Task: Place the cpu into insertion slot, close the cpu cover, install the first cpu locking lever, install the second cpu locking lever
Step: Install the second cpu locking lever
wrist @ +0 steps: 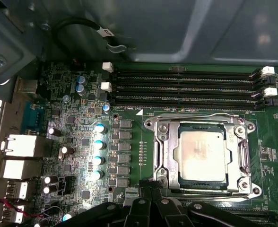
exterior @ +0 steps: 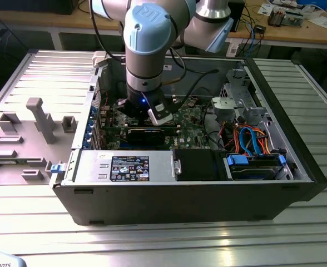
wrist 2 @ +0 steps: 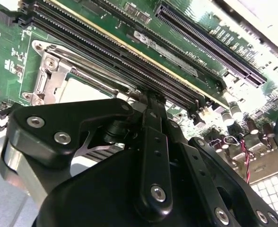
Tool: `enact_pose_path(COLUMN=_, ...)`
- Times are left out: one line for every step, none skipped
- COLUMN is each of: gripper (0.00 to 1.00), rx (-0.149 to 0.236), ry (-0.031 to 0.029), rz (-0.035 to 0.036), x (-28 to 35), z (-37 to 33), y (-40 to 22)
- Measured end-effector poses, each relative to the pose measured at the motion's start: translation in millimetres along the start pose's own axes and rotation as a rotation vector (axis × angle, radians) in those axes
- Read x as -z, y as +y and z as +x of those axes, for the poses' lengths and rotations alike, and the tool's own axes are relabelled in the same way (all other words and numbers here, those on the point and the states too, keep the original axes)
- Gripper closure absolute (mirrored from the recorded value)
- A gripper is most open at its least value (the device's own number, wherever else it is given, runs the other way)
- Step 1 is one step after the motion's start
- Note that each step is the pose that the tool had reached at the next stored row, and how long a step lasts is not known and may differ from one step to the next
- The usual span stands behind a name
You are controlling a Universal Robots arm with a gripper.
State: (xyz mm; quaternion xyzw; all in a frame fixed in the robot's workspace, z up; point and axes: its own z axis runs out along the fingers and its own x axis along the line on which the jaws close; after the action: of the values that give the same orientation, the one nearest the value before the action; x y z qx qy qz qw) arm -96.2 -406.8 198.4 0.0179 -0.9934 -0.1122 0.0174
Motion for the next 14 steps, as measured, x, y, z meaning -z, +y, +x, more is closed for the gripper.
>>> enact_pose_path(gripper=0.89, rx=0.0, ry=0.0, rz=0.0, x=0.0, z=0.4, y=0.0)
enact_pose_path(gripper=0.89, rx=0.0, ry=0.0, rz=0.0001, x=0.4, z=0.7, y=0.0)
enact_pose_path(gripper=0.89, rx=0.001, ry=-0.0002, rz=-0.0005, x=1.9, z=0.8, y=0.4)
enact_pose_path(gripper=0.89, rx=0.001, ry=-0.0003, rz=-0.0007, x=2.9, z=0.9, y=0.8)
enact_pose_path(gripper=0.89, rx=0.0, ry=0.0, rz=-0.0001, x=5.8, z=1.3, y=1.3)
enact_pose_path(gripper=0.89, rx=0.0, ry=0.0, rz=0.0, x=7.7, z=1.5, y=1.8)
enact_pose_path(gripper=0.89, rx=0.0, ry=0.0, rz=0.0, x=9.7, z=1.7, y=2.2)
enact_pose_path(gripper=0.89, rx=0.0, ry=0.0, rz=0.0, x=11.8, z=2.0, y=2.7)
enact_pose_path(gripper=0.89, rx=0.0, ry=0.0001, rz=0.0001, x=13.0, z=2.4, y=3.0)
enact_pose_path(gripper=0.89, rx=0.0, ry=-0.0001, rz=-0.0002, x=13.1, z=2.5, y=3.1)
enact_pose_path(gripper=0.89, rx=0.0, ry=0.0, rz=-0.0001, x=13.2, z=2.5, y=3.1)
enact_pose_path(gripper=0.89, rx=0.0, ry=-0.0001, rz=-0.0002, x=13.2, z=2.5, y=3.1)
enact_pose_path(gripper=0.89, rx=0.0, ry=0.0, rz=0.0, x=13.3, z=2.7, y=3.1)
enact_pose_path(gripper=0.89, rx=0.0, ry=0.0, rz=0.0, x=13.3, z=2.7, y=3.1)
